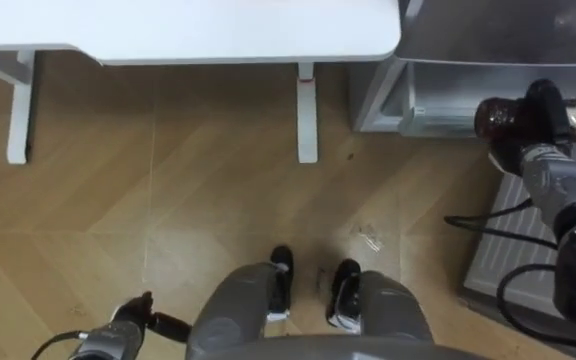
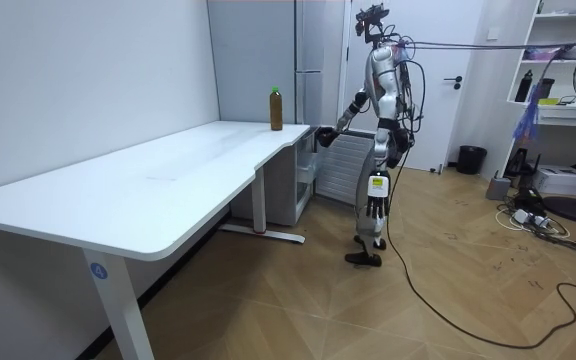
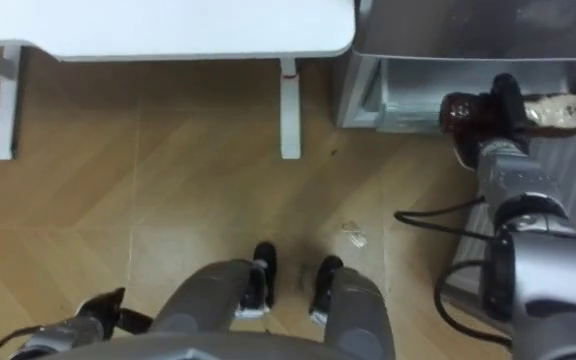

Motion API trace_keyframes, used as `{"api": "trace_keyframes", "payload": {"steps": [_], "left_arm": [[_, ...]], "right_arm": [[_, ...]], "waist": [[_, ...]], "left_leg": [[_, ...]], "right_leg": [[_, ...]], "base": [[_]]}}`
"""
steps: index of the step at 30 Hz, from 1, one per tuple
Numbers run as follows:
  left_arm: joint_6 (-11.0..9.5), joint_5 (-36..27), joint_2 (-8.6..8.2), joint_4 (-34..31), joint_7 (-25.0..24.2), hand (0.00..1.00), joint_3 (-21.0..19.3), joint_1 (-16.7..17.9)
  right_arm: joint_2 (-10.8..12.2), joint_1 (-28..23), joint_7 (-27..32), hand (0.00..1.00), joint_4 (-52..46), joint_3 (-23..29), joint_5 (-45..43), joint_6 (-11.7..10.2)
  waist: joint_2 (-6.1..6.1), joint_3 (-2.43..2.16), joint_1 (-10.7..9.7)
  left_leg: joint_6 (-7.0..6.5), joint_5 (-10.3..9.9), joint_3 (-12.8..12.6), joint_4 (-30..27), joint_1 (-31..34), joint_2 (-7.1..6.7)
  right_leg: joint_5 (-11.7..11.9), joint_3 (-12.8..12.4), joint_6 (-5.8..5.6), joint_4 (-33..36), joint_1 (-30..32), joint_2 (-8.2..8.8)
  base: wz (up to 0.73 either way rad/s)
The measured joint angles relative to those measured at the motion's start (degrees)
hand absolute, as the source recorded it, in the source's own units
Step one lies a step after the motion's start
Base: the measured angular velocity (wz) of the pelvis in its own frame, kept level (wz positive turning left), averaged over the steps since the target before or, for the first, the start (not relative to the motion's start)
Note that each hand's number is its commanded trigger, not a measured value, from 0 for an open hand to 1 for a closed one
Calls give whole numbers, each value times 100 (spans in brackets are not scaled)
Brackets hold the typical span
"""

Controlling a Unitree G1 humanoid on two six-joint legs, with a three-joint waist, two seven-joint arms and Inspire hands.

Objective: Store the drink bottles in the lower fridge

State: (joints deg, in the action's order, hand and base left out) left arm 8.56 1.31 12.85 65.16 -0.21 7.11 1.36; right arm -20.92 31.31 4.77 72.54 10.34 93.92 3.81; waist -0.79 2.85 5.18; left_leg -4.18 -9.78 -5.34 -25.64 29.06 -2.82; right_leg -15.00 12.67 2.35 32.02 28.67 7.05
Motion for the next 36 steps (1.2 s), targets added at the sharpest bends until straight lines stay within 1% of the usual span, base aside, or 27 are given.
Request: {"api": "trace_keyframes", "payload": {"steps": [1,4,6,7,8,10,15,18,19,22,25,28,33,36], "left_arm": [[-41,-76,6,0,19,0,-3,-5],[-64,-192,2,8,75,0,6,-5],[-122,-255,13,8,86,0,0,-7],[-150,-361,16,9,100,0,1,-7],[-156,-408,16,8,111,0,7,-7],[-161,-487,29,18,138,0,5,-7],[-156,-518,64,13,138,0,4,-10],[-154,-545,73,15,131,0,3,-24],[-147,-576,74,22,129,0,9,-23],[-151,-579,85,1,127,0,59,-54],[-192,-566,147,-1,151,0,59,-82],[-225,-567,160,-1,231,0,59,-81],[-266,-580,185,-3,254,0,53,-76],[-274,-579,181,5,379,0,54,-75]], "right_arm": [[0,1,0,100,6,-4,0,7],[-18,41,0,100,10,-5,-17,1],[-59,83,-3,100,16,-5,-161,0],[-105,107,-5,100,33,-5,-209,-2],[-134,121,-5,100,37,-5,-212,-4],[-219,257,-6,100,35,-7,-245,-14],[-317,449,47,100,32,-9,-446,-22],[-377,526,59,100,32,-11,-448,-21],[-391,568,81,100,32,-12,-447,-22],[-471,724,245,100,-80,-15,-445,-23],[-550,886,348,100,-161,-20,-495,-29],[-655,1038,506,100,-172,-38,-563,-69],[-674,1042,708,100,-433,-33,-628,-87],[-705,1103,795,100,-459,-20,-629,-88]], "waist": [[-3,3,36],[2,1,104],[4,1,107],[4,3,111],[6,4,120],[4,7,158],[7,6,261],[21,8,308],[19,8,313],[22,5,310],[28,1,310],[25,3,301],[24,-4,279],[28,-6,268]], "left_leg": [[-4,4,-12,-25,85,-3],[-4,4,-91,-169,287,3],[-10,-2,-144,-283,438,-3],[-33,-18,-227,-376,529,-11],[-47,-33,-262,-419,576,-15],[-62,-59,-373,-560,802,-14],[-34,-119,-376,-895,1173,34],[-14,-202,-369,-1132,1369,125],[-14,-208,-351,-1207,1451,127],[-18,-221,-363,-1335,1640,124],[-17,-223,-369,-1403,1712,140],[-15,-230,-377,-1417,1745,155],[-15,-230,-413,-1490,1892,212],[-16,-232,-413,-1572,1948,213]], "right_leg": [[-21,2,9,70,101,20],[-85,16,31,241,313,72],[-147,37,40,400,460,125],[-221,43,38,560,568,188],[-262,30,38,635,627,210],[-345,15,73,878,910,286],[-426,0,143,1194,1254,293],[-456,56,188,1314,1374,254],[-473,71,201,1380,1437,263],[-500,41,218,1551,1650,292],[-509,34,229,1619,1716,287],[-518,40,241,1654,1743,286],[-501,40,268,1679,1875,261],[-497,44,276,1721,1934,274]], "base": [[3],[10],[18],[18],[16],[6],[4],[4],[9],[3],[0],[0],[-2],[0]]}}
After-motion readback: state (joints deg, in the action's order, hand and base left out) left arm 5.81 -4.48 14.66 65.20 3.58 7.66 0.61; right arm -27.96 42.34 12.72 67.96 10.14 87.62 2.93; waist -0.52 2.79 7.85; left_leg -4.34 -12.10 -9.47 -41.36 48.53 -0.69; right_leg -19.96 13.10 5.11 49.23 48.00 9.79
